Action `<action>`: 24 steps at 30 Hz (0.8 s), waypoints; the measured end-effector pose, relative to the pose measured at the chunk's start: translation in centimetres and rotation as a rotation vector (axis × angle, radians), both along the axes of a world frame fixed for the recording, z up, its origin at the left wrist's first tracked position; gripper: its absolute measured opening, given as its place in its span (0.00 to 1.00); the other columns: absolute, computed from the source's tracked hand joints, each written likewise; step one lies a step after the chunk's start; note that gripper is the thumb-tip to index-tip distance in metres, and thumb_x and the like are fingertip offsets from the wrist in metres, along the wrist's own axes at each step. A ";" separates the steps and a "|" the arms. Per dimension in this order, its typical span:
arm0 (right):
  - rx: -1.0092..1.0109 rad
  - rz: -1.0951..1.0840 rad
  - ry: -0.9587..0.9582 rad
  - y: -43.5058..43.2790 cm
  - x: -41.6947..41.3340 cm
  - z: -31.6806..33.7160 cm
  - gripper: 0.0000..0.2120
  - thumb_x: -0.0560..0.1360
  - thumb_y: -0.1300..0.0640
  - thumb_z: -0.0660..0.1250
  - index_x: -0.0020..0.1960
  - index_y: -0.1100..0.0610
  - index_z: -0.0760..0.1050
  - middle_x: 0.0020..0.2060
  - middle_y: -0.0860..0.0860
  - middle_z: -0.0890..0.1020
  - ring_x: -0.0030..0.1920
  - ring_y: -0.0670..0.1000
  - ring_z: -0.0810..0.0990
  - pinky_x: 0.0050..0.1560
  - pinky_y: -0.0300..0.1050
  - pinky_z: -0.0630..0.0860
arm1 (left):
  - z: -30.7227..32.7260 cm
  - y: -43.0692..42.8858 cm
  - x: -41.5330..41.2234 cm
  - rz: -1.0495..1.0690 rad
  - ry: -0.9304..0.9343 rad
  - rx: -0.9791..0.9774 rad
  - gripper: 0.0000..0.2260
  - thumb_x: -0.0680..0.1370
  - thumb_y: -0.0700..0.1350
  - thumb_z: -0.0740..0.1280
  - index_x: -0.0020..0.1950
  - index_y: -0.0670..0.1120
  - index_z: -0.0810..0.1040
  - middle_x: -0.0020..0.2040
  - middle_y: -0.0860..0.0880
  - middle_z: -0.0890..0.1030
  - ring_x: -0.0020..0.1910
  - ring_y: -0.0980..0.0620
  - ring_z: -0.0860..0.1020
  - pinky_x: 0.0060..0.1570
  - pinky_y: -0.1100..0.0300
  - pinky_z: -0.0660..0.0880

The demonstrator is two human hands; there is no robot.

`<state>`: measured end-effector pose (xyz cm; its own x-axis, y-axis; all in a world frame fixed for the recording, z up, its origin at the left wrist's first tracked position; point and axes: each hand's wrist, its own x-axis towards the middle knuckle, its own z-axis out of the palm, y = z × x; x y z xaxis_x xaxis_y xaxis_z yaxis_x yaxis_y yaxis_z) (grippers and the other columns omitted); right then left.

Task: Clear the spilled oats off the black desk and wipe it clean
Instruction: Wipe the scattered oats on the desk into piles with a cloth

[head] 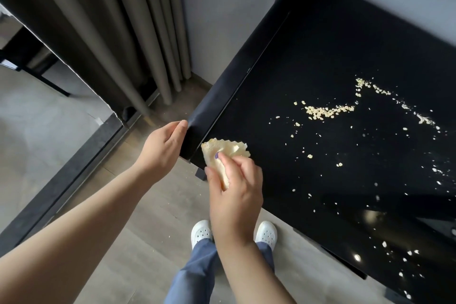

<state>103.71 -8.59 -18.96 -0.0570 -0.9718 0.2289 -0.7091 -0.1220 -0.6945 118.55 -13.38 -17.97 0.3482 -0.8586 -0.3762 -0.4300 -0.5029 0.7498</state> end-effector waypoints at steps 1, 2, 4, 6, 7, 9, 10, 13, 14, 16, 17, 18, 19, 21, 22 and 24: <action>-0.008 0.002 0.010 -0.1 -0.2 -0.1 0.15 0.69 0.52 0.73 0.55 0.52 0.82 0.47 0.46 0.79 0.46 0.49 0.74 0.41 0.36 0.72 | 0.0 0.0 -0.1 -0.005 0.000 -0.007 0.16 0.83 0.53 0.54 0.52 0.45 0.78 0.49 0.45 0.81 0.49 0.49 0.75 0.44 0.70 0.68; -0.016 0.006 0.020 -0.1 -0.4 -0.1 0.14 0.70 0.52 0.72 0.55 0.52 0.82 0.47 0.46 0.79 0.45 0.49 0.74 0.40 0.37 0.73 | 0.0 0.1 -0.1 -0.013 -0.004 -0.012 0.16 0.83 0.52 0.54 0.53 0.46 0.78 0.50 0.46 0.81 0.51 0.48 0.76 0.46 0.69 0.68; -0.032 0.013 0.030 -0.1 -1.0 0.0 0.13 0.72 0.51 0.70 0.55 0.52 0.82 0.46 0.45 0.79 0.45 0.49 0.75 0.41 0.35 0.72 | 0.2 0.2 -0.2 -0.030 -0.012 -0.017 0.15 0.83 0.52 0.54 0.55 0.46 0.78 0.50 0.48 0.81 0.52 0.48 0.76 0.46 0.70 0.68; -0.054 -0.009 0.041 0.1 -2.3 0.2 0.12 0.73 0.51 0.69 0.54 0.53 0.83 0.46 0.46 0.80 0.44 0.50 0.75 0.44 0.32 0.69 | 0.4 0.2 -0.3 -0.044 -0.022 -0.022 0.15 0.83 0.51 0.55 0.58 0.47 0.78 0.50 0.51 0.79 0.51 0.51 0.75 0.43 0.66 0.68; -0.065 -0.030 0.053 0.3 -3.2 0.2 0.11 0.74 0.51 0.69 0.53 0.53 0.83 0.46 0.47 0.80 0.44 0.50 0.75 0.46 0.33 0.70 | 0.5 0.2 -0.3 -0.049 -0.028 -0.025 0.15 0.83 0.50 0.55 0.59 0.47 0.78 0.50 0.52 0.79 0.51 0.53 0.74 0.44 0.64 0.66; -0.078 -0.090 0.085 0.4 -5.3 0.2 0.10 0.73 0.54 0.71 0.53 0.55 0.83 0.46 0.49 0.81 0.44 0.53 0.77 0.47 0.40 0.73 | 0.7 0.2 -0.4 -0.046 -0.040 -0.027 0.15 0.83 0.50 0.55 0.61 0.47 0.77 0.51 0.53 0.78 0.51 0.54 0.74 0.48 0.64 0.64; -0.077 -0.130 0.099 0.4 -6.4 0.2 0.09 0.73 0.56 0.71 0.53 0.55 0.83 0.46 0.50 0.81 0.44 0.54 0.78 0.48 0.41 0.73 | 0.7 0.2 -0.4 -0.045 -0.049 -0.027 0.14 0.83 0.50 0.56 0.61 0.47 0.77 0.51 0.53 0.78 0.52 0.53 0.73 0.49 0.64 0.64; -0.033 -0.243 0.094 -0.5 -9.0 0.7 0.08 0.73 0.59 0.71 0.52 0.57 0.83 0.47 0.53 0.81 0.46 0.56 0.80 0.50 0.36 0.71 | 0.6 0.1 -0.5 -0.048 -0.070 -0.033 0.14 0.83 0.50 0.56 0.59 0.46 0.78 0.50 0.51 0.78 0.51 0.51 0.74 0.48 0.62 0.66; -0.011 -0.264 0.072 -1.0 -9.4 1.0 0.08 0.73 0.61 0.72 0.52 0.57 0.83 0.47 0.53 0.81 0.47 0.55 0.81 0.50 0.31 0.70 | 0.6 0.0 -0.5 -0.049 -0.073 -0.036 0.14 0.82 0.50 0.56 0.58 0.46 0.78 0.49 0.50 0.79 0.51 0.51 0.74 0.48 0.61 0.66; 0.014 -0.264 -0.003 -1.9 -9.6 1.9 0.08 0.71 0.64 0.74 0.50 0.59 0.83 0.45 0.53 0.81 0.46 0.52 0.81 0.49 0.22 0.67 | 0.4 0.0 -0.4 -0.050 -0.073 -0.039 0.15 0.83 0.51 0.55 0.57 0.45 0.78 0.49 0.48 0.80 0.51 0.49 0.75 0.48 0.59 0.68; 0.012 -0.243 -0.050 -2.3 -9.2 2.4 0.08 0.70 0.65 0.74 0.49 0.59 0.83 0.45 0.52 0.81 0.45 0.50 0.80 0.49 0.22 0.67 | 0.3 0.0 -0.4 -0.047 -0.066 -0.040 0.15 0.83 0.51 0.55 0.56 0.45 0.78 0.49 0.47 0.80 0.51 0.48 0.76 0.48 0.58 0.69; 0.001 -0.211 -0.097 -2.6 -8.5 2.9 0.08 0.70 0.65 0.74 0.49 0.59 0.83 0.44 0.51 0.82 0.45 0.47 0.80 0.50 0.23 0.68 | 0.1 0.0 -0.3 -0.035 -0.049 -0.041 0.15 0.83 0.51 0.55 0.55 0.45 0.79 0.49 0.46 0.81 0.51 0.48 0.76 0.48 0.57 0.69; -0.013 -0.171 -0.144 -2.7 -7.5 3.3 0.07 0.70 0.64 0.75 0.48 0.59 0.83 0.44 0.51 0.82 0.46 0.46 0.80 0.50 0.25 0.69 | 0.0 0.1 -0.2 -0.011 -0.021 -0.040 0.16 0.83 0.51 0.55 0.54 0.45 0.79 0.48 0.47 0.80 0.50 0.49 0.76 0.46 0.59 0.69; -0.030 -0.089 -0.223 -2.5 -4.8 3.8 0.07 0.71 0.62 0.73 0.49 0.58 0.83 0.45 0.50 0.81 0.46 0.46 0.80 0.51 0.32 0.73 | -0.3 0.2 0.2 0.060 0.073 -0.025 0.17 0.83 0.52 0.55 0.52 0.45 0.80 0.46 0.50 0.79 0.47 0.52 0.74 0.44 0.63 0.69; -0.032 -0.051 -0.252 -2.2 -3.3 3.7 0.08 0.72 0.61 0.72 0.51 0.58 0.83 0.45 0.50 0.81 0.47 0.47 0.81 0.51 0.36 0.75 | -0.5 0.2 0.4 0.093 0.136 -0.022 0.16 0.83 0.52 0.55 0.52 0.48 0.81 0.45 0.52 0.80 0.46 0.55 0.74 0.45 0.63 0.69; -0.017 0.023 -0.282 -1.6 -0.5 3.1 0.10 0.72 0.61 0.71 0.54 0.58 0.82 0.46 0.51 0.80 0.48 0.51 0.81 0.51 0.44 0.78 | -0.8 0.5 0.8 0.131 0.228 -0.020 0.15 0.83 0.52 0.55 0.52 0.55 0.81 0.45 0.57 0.80 0.44 0.59 0.75 0.46 0.61 0.69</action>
<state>103.25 -10.15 -15.83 -0.0989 -0.9697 0.2235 -0.4852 -0.1491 -0.8616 119.39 -12.92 -18.77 0.3651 -0.8200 -0.4408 -0.1810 -0.5270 0.8304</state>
